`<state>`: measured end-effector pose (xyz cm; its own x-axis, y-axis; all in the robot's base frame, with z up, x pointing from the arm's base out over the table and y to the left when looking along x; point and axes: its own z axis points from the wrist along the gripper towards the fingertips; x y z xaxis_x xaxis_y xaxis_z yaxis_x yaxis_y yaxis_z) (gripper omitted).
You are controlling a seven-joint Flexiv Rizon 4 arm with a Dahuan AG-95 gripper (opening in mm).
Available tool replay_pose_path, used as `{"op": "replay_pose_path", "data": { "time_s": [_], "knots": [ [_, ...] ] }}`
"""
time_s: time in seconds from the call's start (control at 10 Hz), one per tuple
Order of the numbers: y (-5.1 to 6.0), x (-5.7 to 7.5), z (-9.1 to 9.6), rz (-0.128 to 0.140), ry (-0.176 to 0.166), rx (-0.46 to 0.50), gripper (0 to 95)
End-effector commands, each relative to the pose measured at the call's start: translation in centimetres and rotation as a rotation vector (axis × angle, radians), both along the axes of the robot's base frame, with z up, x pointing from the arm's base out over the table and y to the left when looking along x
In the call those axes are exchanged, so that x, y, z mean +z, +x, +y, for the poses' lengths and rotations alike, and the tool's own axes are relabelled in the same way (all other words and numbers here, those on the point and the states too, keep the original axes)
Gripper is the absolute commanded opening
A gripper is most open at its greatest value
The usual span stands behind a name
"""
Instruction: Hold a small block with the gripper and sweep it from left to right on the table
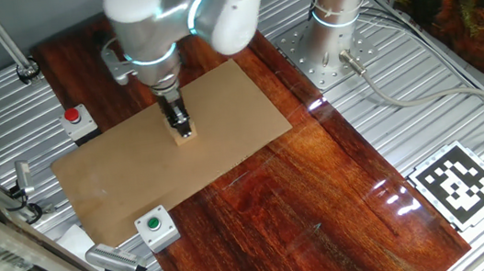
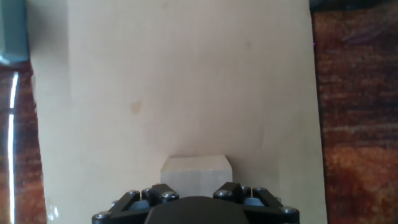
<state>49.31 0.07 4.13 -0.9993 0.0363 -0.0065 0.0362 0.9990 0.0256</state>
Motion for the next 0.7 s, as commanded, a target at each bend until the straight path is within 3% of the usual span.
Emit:
{"op": "replay_pose_path", "data": {
  "time_s": [0.1,0.2,0.4,0.7],
  "knots": [
    [-0.5,-2.5,0.2,0.033,-0.034,0.007,0.0],
    [-0.9,-2.6,0.3,0.037,-0.036,0.007,0.0],
    [-1.7,-2.6,0.5,0.013,-0.012,-0.006,0.0],
    [-2.7,-2.7,0.7,0.023,-0.017,-0.005,0.0]
  ]
}}
